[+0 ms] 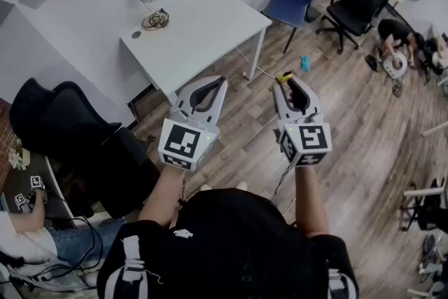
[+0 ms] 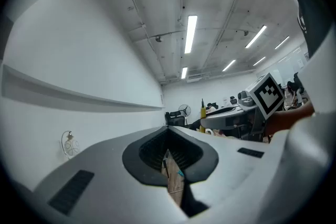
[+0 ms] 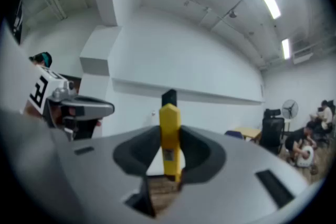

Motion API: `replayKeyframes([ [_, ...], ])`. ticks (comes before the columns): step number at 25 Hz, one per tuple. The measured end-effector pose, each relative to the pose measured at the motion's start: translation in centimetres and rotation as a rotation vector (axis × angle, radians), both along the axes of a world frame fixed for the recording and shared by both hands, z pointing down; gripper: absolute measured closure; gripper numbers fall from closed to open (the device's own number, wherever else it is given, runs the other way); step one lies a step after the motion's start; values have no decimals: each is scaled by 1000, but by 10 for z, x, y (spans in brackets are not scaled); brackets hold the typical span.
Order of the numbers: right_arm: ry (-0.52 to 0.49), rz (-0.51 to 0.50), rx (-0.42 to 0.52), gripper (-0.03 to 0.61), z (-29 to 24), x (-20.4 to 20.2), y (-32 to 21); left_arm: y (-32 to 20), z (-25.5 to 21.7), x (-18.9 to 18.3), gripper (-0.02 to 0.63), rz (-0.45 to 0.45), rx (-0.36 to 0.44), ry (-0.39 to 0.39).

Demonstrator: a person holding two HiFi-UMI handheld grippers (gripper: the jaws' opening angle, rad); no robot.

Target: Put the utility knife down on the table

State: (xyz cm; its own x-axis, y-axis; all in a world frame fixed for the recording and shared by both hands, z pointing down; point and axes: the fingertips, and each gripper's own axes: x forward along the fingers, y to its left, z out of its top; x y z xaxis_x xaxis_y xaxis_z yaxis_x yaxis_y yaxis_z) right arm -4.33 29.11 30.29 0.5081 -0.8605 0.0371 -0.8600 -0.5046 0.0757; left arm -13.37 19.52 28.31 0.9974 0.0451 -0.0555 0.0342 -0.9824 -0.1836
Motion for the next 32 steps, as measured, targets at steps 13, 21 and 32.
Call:
replayKeyframes([
  [13, -14, -29, 4, 442, 8, 21, 10, 13, 13, 21, 600, -28, -11, -25],
  [21, -11, -80, -13, 442, 18, 27, 26, 37, 25, 32, 598, -46, -17, -32],
  [32, -16, -126, 2, 442, 23, 41, 28, 37, 31, 35, 600, -112, -16, -47],
])
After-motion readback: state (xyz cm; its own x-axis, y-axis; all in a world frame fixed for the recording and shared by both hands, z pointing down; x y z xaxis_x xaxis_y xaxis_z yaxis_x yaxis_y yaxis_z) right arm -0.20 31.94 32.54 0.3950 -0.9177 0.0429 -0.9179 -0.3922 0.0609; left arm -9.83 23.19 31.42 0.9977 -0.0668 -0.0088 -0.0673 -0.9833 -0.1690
